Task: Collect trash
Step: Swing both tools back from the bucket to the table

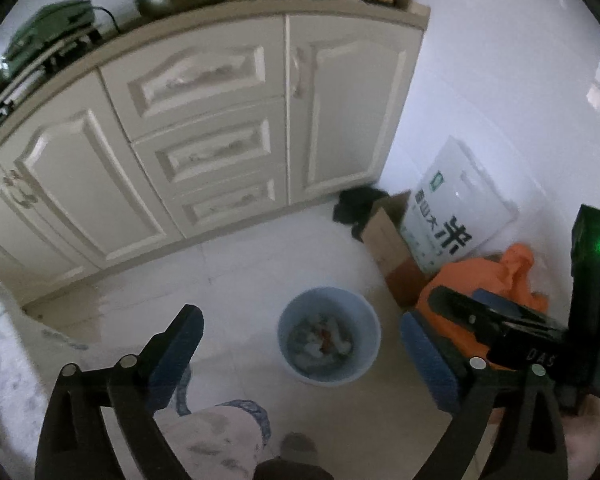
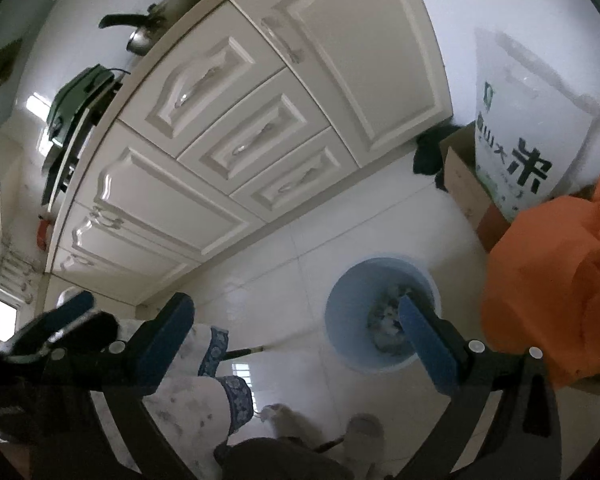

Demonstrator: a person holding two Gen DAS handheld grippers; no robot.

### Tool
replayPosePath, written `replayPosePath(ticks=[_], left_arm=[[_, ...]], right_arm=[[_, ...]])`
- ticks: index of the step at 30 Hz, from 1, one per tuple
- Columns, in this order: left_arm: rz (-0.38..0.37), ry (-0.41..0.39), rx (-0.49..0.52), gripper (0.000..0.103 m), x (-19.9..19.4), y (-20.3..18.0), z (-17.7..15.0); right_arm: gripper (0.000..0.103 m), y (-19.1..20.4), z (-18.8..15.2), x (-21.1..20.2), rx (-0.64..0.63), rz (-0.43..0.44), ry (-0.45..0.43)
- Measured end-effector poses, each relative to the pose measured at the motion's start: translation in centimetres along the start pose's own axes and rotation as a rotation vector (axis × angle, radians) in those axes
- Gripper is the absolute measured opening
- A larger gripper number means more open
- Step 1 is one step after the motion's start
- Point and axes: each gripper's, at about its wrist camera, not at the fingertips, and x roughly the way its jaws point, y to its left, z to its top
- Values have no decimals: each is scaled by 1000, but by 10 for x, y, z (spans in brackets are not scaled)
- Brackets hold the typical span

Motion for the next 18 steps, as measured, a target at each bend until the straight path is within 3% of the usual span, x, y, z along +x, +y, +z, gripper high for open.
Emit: replayPosePath(ticks=[10, 18], left_arm=[[14, -172, -65, 101, -113, 18, -61], [63, -307, -125, 102, -267, 56, -168]], right_arm=[[103, 57, -11, -62, -83, 13, -85], [103, 130, -29, -114, -191, 32, -167]])
